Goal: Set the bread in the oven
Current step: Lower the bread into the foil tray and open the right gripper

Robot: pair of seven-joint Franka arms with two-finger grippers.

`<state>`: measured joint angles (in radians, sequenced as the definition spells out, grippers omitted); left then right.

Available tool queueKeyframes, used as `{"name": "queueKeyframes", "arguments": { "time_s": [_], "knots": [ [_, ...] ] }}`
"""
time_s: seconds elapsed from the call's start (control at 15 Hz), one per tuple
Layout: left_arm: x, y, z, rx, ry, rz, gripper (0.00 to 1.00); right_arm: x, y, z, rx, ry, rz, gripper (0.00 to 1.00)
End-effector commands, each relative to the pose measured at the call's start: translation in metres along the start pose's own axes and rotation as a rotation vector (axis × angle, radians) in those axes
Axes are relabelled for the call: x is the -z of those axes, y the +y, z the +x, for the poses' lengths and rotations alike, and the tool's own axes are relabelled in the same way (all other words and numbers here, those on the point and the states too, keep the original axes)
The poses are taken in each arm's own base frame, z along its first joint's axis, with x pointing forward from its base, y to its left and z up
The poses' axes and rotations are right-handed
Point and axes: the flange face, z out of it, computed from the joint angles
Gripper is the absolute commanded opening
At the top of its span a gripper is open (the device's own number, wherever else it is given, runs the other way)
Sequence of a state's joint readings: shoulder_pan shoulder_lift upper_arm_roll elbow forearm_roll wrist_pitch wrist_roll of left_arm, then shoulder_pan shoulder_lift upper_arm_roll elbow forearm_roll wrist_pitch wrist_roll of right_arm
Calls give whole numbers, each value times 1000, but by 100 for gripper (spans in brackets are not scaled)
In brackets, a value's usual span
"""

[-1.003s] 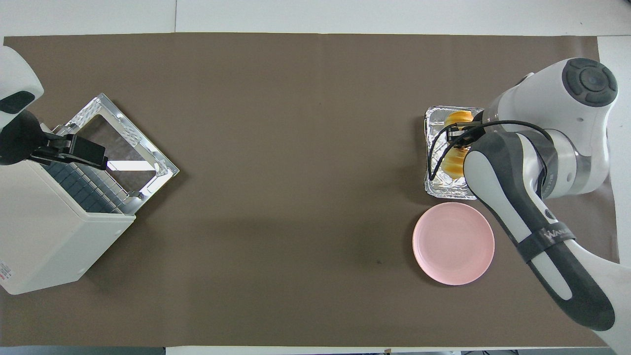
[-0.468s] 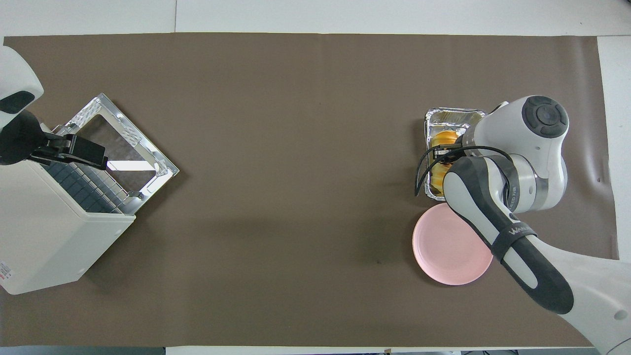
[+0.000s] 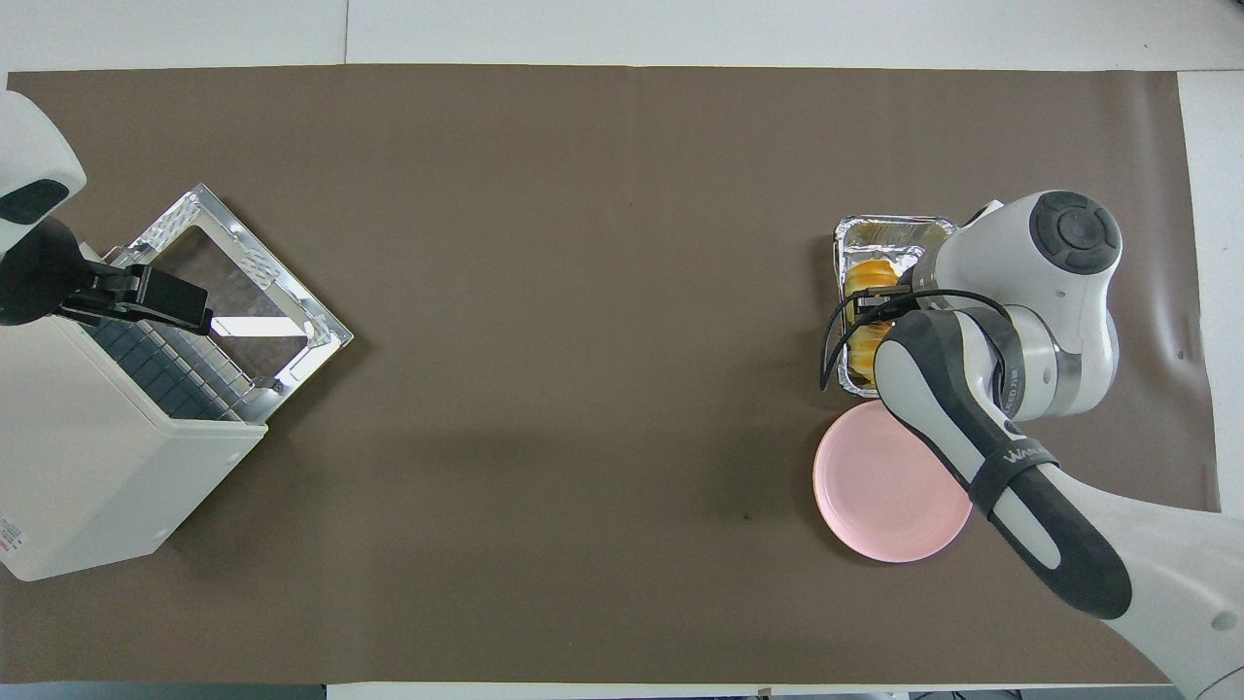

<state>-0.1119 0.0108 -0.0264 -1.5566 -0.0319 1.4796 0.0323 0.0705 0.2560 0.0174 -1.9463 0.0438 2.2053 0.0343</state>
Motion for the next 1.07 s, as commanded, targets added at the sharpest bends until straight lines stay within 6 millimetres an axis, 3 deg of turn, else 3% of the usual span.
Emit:
{"name": "queueKeyframes", "arguments": {
  "time_s": [0.0, 0.2, 0.4, 0.6, 0.8, 1.0],
  "knots": [
    [2, -3, -6, -3, 3, 14, 100, 1, 40, 3, 38, -16, -8, 100],
    [2, -3, -6, -3, 3, 14, 100, -8, 72, -7, 47, -34, -5, 100],
    [2, -3, -6, -3, 3, 14, 100, -27, 82, -19, 31, -49, -2, 97],
    [2, -3, -6, -3, 3, 14, 100, -33, 83, -23, 31, -38, -4, 59],
    [2, -2, -6, -5, 3, 14, 100, -38, 83, -27, 73, -44, -2, 1],
    [2, -3, -6, -3, 3, 14, 100, -38, 84, -26, 95, -43, -1, 0]
  ]
}}
